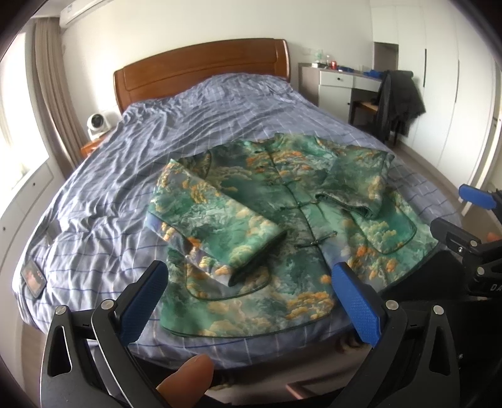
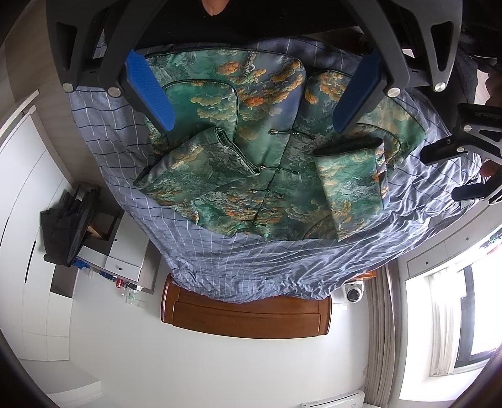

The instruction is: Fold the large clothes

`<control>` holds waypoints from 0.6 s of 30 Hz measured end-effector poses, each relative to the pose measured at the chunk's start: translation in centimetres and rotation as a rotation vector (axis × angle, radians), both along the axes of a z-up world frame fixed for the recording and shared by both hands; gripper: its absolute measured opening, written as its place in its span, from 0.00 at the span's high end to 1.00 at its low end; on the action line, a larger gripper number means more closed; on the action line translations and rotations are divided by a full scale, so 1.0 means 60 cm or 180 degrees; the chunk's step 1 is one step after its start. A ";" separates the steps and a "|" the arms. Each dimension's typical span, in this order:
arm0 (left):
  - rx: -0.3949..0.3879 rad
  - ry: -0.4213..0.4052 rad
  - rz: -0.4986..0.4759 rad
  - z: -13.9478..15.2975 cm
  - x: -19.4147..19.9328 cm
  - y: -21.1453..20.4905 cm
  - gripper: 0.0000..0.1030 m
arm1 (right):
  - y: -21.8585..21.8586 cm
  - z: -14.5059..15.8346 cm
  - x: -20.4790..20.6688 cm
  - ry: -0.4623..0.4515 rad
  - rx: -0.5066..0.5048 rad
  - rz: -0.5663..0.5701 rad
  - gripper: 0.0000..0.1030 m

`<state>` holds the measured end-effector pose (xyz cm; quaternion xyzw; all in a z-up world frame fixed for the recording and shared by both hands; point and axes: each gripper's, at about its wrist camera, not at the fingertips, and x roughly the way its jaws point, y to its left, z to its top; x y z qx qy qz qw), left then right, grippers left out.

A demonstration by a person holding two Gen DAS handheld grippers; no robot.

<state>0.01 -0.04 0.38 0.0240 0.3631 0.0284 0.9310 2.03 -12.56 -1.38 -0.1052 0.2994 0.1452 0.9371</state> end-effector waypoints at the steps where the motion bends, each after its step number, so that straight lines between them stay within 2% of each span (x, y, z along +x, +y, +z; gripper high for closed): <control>1: 0.0000 0.0007 -0.0004 0.000 0.000 0.000 0.00 | 0.000 0.000 0.000 0.0004 0.0001 0.0002 0.00; 18: -0.0076 0.0085 -0.0036 -0.005 0.000 -0.001 0.00 | 0.000 0.000 0.000 0.0006 -0.0003 0.0001 0.00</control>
